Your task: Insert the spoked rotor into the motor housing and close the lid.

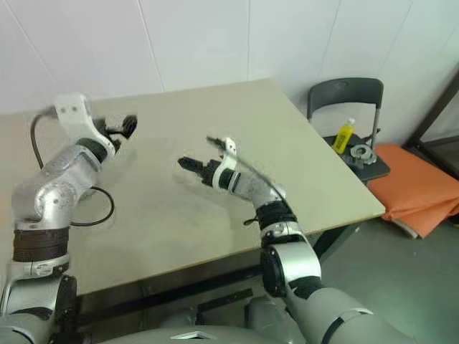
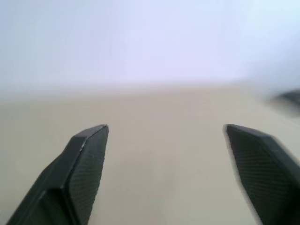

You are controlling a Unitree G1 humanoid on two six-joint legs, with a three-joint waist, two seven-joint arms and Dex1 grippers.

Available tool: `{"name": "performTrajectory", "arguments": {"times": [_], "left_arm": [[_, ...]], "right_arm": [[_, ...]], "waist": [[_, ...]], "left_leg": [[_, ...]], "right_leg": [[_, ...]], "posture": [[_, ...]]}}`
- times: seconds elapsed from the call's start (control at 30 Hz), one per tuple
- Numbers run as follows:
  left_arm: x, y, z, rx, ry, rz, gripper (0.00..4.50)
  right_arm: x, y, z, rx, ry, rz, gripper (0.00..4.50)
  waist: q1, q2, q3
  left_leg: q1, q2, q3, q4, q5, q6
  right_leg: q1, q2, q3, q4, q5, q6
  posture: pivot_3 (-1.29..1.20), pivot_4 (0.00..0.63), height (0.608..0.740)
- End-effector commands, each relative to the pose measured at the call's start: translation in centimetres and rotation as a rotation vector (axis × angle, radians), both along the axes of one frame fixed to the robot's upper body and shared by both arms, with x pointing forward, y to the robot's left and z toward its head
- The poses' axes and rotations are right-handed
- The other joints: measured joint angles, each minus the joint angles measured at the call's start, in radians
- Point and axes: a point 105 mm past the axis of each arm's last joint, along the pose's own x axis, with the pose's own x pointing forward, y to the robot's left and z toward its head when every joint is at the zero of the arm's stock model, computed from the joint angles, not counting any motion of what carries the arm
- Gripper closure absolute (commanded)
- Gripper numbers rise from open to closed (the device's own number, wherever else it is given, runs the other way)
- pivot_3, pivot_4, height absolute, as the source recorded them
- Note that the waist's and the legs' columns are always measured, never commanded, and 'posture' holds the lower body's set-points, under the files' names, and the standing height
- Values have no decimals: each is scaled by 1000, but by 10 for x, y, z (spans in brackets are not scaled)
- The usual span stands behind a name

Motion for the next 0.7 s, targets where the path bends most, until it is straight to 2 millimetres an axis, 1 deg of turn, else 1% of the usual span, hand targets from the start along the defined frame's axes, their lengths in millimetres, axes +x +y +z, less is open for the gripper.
{"name": "performTrajectory", "arguments": {"times": [0.03,0.07,0.1,0.13,0.17,0.2,0.27,0.3,0.4,0.43,0.5,0.57,0.63,0.7], "left_arm": [[5,0,-47,195,-48,-24,1621],[8,0,-54,183,-70,-23,1959],[12,6,-58,173,-93,32,2281],[16,12,-59,181,-113,84,2631],[18,15,-59,183,-130,116,2989],[21,14,-57,189,-153,133,3279],[25,8,-53,156,-186,132,4015],[26,1,-50,155,-203,113,4402],[30,-13,-52,132,-190,46,4460],[31,-18,-57,107,-160,19,4460],[32,-34,-64,61,-114,-58,4460],[30,-47,-66,40,-98,-124,4460],[30,-50,-66,31,-89,-133,4460],[34,-47,-67,44,-73,-98,4460]], "right_arm": [[29,-14,56,-279,-532,-211,1682],[37,-30,72,-391,-706,-326,2049],[42,-51,91,-460,-853,-464,2345],[44,-66,105,-490,-940,-560,2716],[44,-74,111,-498,-980,-615,3060],[45,-81,116,-535,-1032,-640,3378],[49,-91,118,-592,-1083,-654,4121],[50,-96,118,-613,-1101,-659,4476],[55,-105,116,-630,-1090,-669,4493],[57,-103,111,-633,-1059,-639,4493],[60,-98,99,-583,-974,-573,4493],[61,-93,90,-516,-898,-512,4493],[60,-90,83,-489,-857,-461,4493],[62,-94,78,-481,-813,-470,4493]], "waist": [[1,-1,1],[3,-3,2],[6,-5,3],[11,-7,4],[17,-9,5],[22,-10,5],[32,-12,5],[33,-12,5],[33,-12,5],[32,-12,5],[31,-12,5],[29,-12,5],[28,-12,5],[29,-12,5]], "left_leg": [[-1,0,0,0,0,0],[-1,0,-1,0,0,0],[-2,0,-2,0,1,-1],[-4,0,-2,1,1,-1],[-5,0,-3,3,1,-1],[-6,0,-2,4,1,-1],[-7,-1,-1,6,1,-1],[-7,-1,-1,7,1,-1],[-4,-1,-1,7,1,0],[-2,-1,-1,7,0,1],[-1,-1,-1,9,1,1],[-1,-1,-1,10,1,1],[-1,-1,-2,11,1,1],[0,-1,-2,12,1,1]], "right_leg": [[-2,1,0,1,0,0],[-3,1,1,2,0,0],[-3,2,1,2,0,-1],[-5,1,1,2,-1,-1],[-5,1,0,2,-1,-1],[-5,0,1,2,0,-1],[-5,0,2,1,0,0],[-4,0,3,1,0,0],[-1,0,3,1,1,1],[2,0,3,1,1,1],[2,1,3,2,1,1],[3,1,3,3,1,1],[3,1,3,4,1,2],[3,1,3,5,1,2]], "posture": [[0,0,740],[0,0,740],[0,0,740],[0,0,740],[0,0,740],[0,0,740],[0,0,740],[0,0,740],[0,0,740],[0,0,740],[0,0,740],[0,0,740],[0,0,740],[0,0,740]]}}
